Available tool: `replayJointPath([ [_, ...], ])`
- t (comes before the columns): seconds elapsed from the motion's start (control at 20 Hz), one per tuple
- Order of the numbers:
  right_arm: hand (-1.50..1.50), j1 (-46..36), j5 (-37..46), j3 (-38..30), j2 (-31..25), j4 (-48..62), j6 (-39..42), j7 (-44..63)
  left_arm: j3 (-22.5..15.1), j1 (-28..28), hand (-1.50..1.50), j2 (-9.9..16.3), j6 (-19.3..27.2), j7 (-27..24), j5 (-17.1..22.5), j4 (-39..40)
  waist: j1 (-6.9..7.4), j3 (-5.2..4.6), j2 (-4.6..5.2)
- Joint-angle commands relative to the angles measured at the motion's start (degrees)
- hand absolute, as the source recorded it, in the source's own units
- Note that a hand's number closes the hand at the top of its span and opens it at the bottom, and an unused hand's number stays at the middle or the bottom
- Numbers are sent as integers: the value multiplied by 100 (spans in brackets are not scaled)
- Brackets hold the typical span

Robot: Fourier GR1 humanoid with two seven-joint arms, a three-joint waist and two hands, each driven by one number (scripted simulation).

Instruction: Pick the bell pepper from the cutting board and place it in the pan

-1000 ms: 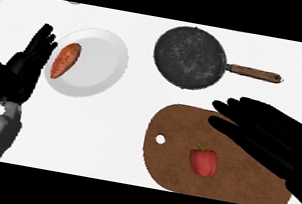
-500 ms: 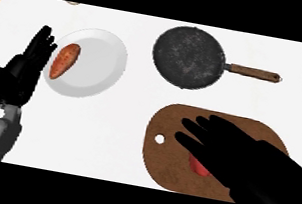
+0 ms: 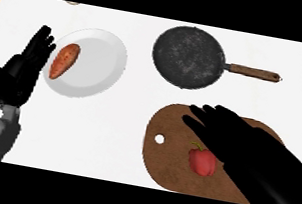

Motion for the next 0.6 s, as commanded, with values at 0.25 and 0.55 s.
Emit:
replayJointPath([
  [0.25, -150, 252, 855, 37, 250, 1080, 333, -1163, -43, 282, 0, -217, 45, -146, -284, -206, 26, 3, 5],
  [0.55, -150, 682, 1824, 359, 416, 1171, 125, -1710, 152, -143, 0, -262, -26, 112, -262, 78, -14, 3, 2],
])
